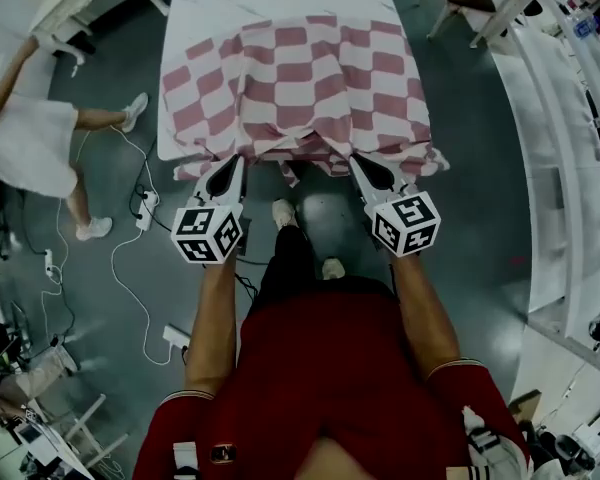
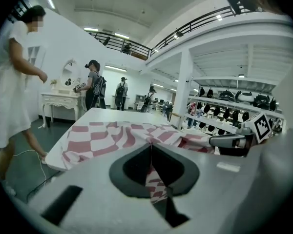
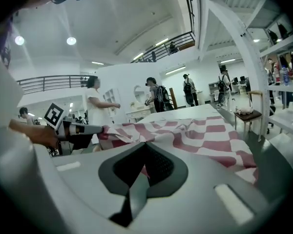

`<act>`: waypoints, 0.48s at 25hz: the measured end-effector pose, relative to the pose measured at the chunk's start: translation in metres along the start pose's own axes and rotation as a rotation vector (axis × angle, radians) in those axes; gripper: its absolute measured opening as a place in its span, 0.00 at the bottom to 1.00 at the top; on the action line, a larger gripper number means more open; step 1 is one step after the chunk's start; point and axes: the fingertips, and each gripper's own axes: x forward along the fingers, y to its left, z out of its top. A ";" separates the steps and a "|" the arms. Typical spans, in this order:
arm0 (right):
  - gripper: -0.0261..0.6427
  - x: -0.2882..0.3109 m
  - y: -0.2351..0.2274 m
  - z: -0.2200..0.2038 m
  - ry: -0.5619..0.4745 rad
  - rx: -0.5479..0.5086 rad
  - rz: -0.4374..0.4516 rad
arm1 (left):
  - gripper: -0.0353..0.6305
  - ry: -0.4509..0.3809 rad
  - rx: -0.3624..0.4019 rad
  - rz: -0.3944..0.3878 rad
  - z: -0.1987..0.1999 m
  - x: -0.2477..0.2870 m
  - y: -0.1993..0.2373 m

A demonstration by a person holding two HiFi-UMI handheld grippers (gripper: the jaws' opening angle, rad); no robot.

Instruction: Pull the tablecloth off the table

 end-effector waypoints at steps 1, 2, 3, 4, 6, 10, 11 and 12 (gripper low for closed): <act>0.06 -0.010 0.007 -0.001 -0.013 0.018 0.008 | 0.07 -0.008 0.000 0.006 -0.001 -0.013 -0.006; 0.06 -0.019 0.013 -0.001 -0.028 0.037 0.015 | 0.07 -0.017 0.001 0.011 -0.001 -0.025 -0.011; 0.06 -0.028 0.018 0.000 -0.042 0.055 0.022 | 0.07 -0.025 0.003 0.017 -0.001 -0.036 -0.015; 0.06 -0.036 0.024 0.001 -0.055 0.070 0.030 | 0.07 -0.032 0.006 0.021 0.000 -0.046 -0.019; 0.06 -0.050 0.035 0.003 -0.077 0.085 0.042 | 0.07 -0.044 0.010 0.025 0.003 -0.064 -0.025; 0.06 -0.071 0.059 0.008 -0.114 0.088 0.064 | 0.07 -0.081 0.009 0.006 0.007 -0.095 -0.036; 0.06 -0.075 0.067 0.010 -0.123 0.085 0.069 | 0.07 -0.092 0.009 0.000 0.008 -0.103 -0.038; 0.06 -0.079 0.075 0.012 -0.131 0.080 0.073 | 0.07 -0.104 0.010 -0.006 0.010 -0.111 -0.039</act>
